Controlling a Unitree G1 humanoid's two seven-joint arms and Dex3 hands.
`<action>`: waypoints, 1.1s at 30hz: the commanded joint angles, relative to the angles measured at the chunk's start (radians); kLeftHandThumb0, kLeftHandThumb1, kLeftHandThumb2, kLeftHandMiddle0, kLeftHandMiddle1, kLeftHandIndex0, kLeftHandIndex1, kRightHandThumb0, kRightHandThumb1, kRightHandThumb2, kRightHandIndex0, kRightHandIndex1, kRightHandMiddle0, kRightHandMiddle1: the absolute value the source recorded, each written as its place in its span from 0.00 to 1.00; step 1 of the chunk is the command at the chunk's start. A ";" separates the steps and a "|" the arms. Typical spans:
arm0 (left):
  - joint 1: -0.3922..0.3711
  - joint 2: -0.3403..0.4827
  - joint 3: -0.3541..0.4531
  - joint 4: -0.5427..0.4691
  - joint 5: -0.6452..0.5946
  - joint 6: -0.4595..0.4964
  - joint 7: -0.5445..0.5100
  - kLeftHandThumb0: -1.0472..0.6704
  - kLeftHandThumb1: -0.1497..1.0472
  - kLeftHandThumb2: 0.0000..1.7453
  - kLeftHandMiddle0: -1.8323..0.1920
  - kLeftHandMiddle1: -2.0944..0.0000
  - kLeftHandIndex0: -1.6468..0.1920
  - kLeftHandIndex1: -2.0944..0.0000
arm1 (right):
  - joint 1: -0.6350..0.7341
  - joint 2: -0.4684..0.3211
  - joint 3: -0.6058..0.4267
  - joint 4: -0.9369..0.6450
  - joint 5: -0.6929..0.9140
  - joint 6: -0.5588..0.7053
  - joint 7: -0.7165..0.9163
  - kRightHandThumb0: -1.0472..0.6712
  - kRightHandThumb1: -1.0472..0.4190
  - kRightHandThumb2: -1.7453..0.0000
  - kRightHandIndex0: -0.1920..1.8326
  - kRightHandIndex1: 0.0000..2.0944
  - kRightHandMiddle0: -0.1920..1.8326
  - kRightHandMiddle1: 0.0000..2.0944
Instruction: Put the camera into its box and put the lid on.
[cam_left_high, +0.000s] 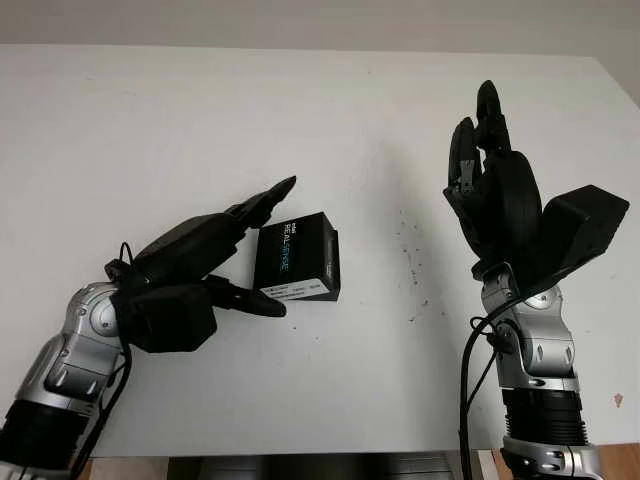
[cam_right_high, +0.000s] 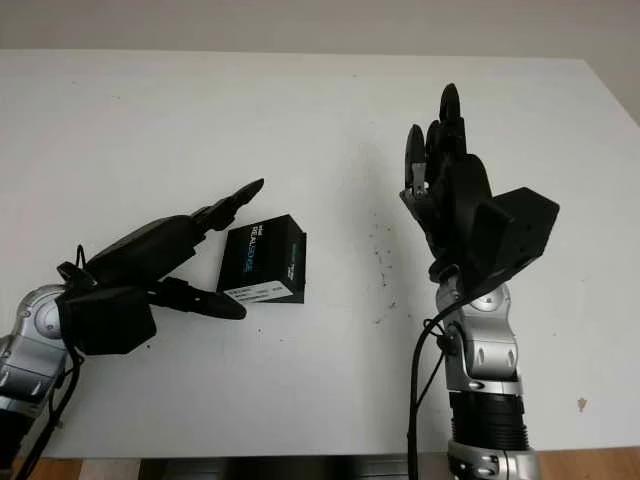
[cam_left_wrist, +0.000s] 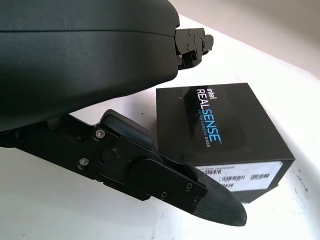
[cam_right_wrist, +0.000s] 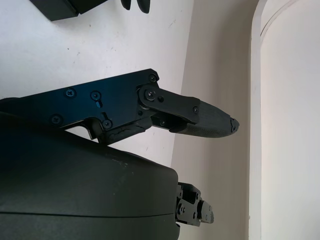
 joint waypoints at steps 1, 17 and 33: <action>-0.004 -0.013 -0.005 -0.028 0.006 0.014 0.011 0.12 0.91 0.03 0.92 0.97 0.95 0.97 | 0.006 -0.003 -0.004 0.000 -0.004 -0.017 0.001 0.24 0.00 0.63 0.02 0.03 0.03 0.03; 0.005 -0.035 -0.027 -0.051 0.069 0.047 0.054 0.19 0.87 0.03 0.89 0.96 0.93 0.96 | 0.010 -0.005 -0.004 -0.002 -0.007 -0.011 0.010 0.25 0.00 0.62 0.01 0.02 0.02 0.02; 0.005 -0.032 -0.036 -0.034 0.132 -0.006 0.116 0.26 0.83 0.03 0.99 0.51 0.99 0.59 | 0.014 -0.007 -0.005 -0.003 -0.002 -0.012 0.020 0.25 0.00 0.63 0.01 0.02 0.01 0.02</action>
